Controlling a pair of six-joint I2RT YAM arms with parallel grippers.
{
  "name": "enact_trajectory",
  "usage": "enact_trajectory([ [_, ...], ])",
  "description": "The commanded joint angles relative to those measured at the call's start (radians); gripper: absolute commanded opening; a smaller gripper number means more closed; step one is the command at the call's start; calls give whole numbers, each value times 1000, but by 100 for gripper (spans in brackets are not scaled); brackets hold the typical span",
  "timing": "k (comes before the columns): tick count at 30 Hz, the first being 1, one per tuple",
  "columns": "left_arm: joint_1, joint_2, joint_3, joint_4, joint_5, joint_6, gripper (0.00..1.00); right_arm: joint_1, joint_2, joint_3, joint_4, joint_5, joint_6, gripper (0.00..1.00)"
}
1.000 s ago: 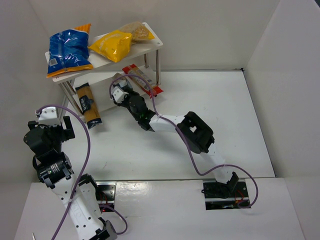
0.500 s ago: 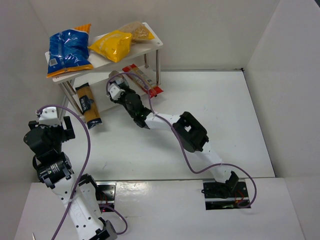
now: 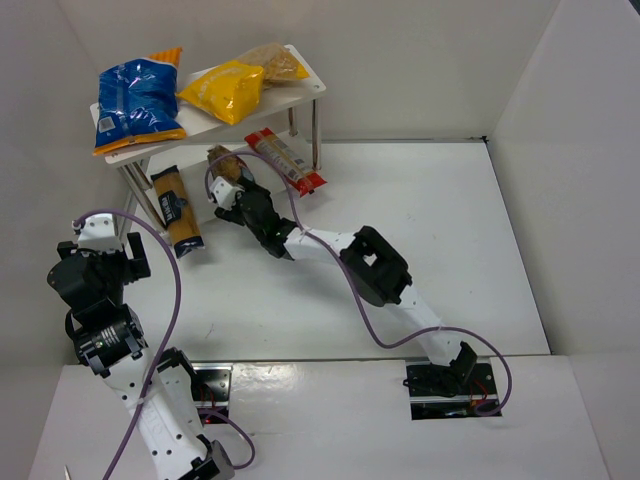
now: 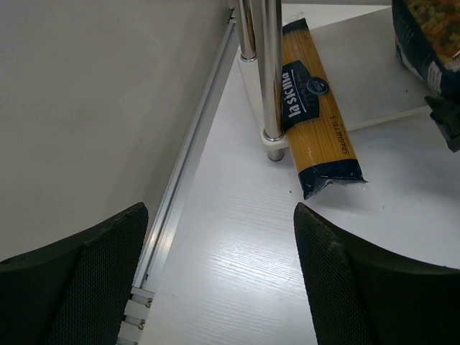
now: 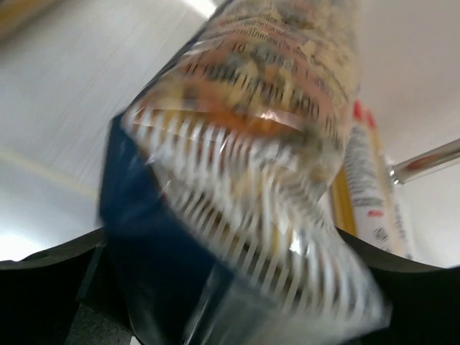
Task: Place and organize the pasta boxes and bags onto the shelf
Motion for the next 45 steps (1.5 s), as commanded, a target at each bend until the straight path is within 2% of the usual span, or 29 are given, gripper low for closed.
enact_trajectory([
  [1, 8, 0, -2, 21, 29, 19, 88, 10, -73, -22, -127, -32, 65, 76],
  [4, 8, 0, -2, 21, 29, 19, 88, 10, -101, -59, -127, -41, 74, 76],
  [7, 8, 0, -2, 21, 29, 19, 88, 10, -110, -84, -105, -41, 74, 59],
  [8, 8, 0, -2, 21, 29, 19, 88, 10, -110, -84, -105, -41, 74, 46],
  [12, 8, 0, -2, 21, 29, 19, 88, 10, -87, -50, -94, -32, 65, 18],
  [13, 8, 0, -2, 21, 29, 19, 88, 10, -74, -38, -94, -32, 65, 15],
  [19, 8, 0, -2, 21, 29, 19, 88, 10, 8, 89, -128, -32, 65, 2],
  [29, 8, 0, -2, 21, 38, 19, 88, 1, 115, 310, -232, -32, 85, 0],
  [31, 8, 0, -2, 21, 38, 19, 88, 1, 128, 347, -258, -32, 94, 3],
  [33, 8, 0, -2, 21, 38, 19, 88, -8, 149, 372, -294, -32, 103, 13],
  [34, 8, 0, -2, 21, 38, 19, 88, -8, 149, 393, -304, -32, 103, 28],
  [37, 8, 0, -2, 21, 38, 19, 88, -8, 160, 418, -346, -32, 113, 62],
  [43, 8, 0, -2, 21, 38, 19, 88, -8, 128, 383, -400, -32, 145, 84],
  [45, 8, 0, -2, 21, 38, 19, 88, -8, 91, 325, -400, -32, 145, 87],
])
